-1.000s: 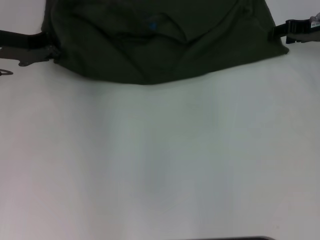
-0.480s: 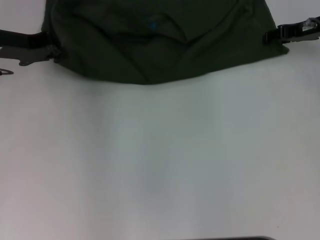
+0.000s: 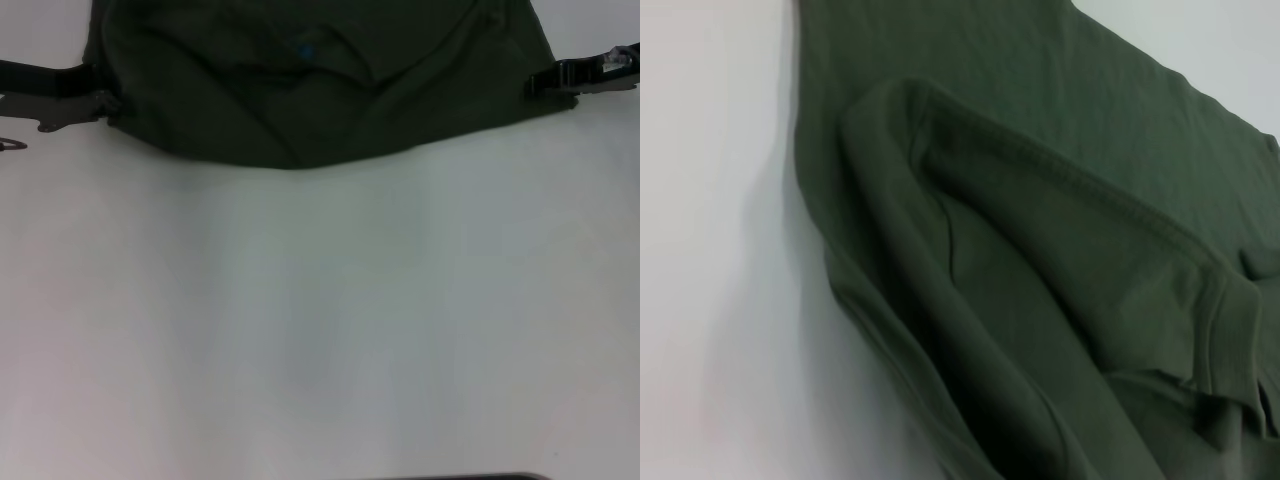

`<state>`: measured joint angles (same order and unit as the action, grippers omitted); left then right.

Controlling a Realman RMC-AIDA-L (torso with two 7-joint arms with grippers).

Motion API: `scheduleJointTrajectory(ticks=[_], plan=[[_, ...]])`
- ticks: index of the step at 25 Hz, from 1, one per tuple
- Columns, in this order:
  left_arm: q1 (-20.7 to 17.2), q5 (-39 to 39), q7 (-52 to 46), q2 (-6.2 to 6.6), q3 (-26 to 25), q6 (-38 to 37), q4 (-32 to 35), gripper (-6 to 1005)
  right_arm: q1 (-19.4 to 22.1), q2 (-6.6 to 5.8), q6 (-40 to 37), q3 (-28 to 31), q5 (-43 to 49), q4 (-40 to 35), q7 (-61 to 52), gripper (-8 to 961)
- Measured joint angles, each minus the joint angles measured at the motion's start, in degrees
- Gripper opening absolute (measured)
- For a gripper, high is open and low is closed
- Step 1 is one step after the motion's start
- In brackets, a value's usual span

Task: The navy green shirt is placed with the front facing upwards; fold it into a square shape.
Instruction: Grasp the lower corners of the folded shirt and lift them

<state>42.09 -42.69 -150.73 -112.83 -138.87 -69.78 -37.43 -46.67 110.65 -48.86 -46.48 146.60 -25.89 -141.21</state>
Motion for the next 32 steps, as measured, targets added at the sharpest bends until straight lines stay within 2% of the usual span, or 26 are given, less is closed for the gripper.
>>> scheduleJointTrajectory(ticks=[13, 23, 32], plan=[[0.0, 0.0, 0.0, -0.11, 0.0, 0.1, 0.0, 9, -0.6, 1.17, 0.4, -0.1, 0.1, 0.1, 0.7, 574], [0.0, 0.0, 0.0, -0.11, -0.1, 0.2, 0.0, 9, -0.6, 0.8, -2.4, 0.3, -2.9, -0.3, 1.3, 571], [0.1, 0.0, 0.0, -0.11, -0.1, 0.3, 0.0, 11, -0.2, 0.61, -1.3, -0.2, -1.7, 0.0, 0.8, 568]])
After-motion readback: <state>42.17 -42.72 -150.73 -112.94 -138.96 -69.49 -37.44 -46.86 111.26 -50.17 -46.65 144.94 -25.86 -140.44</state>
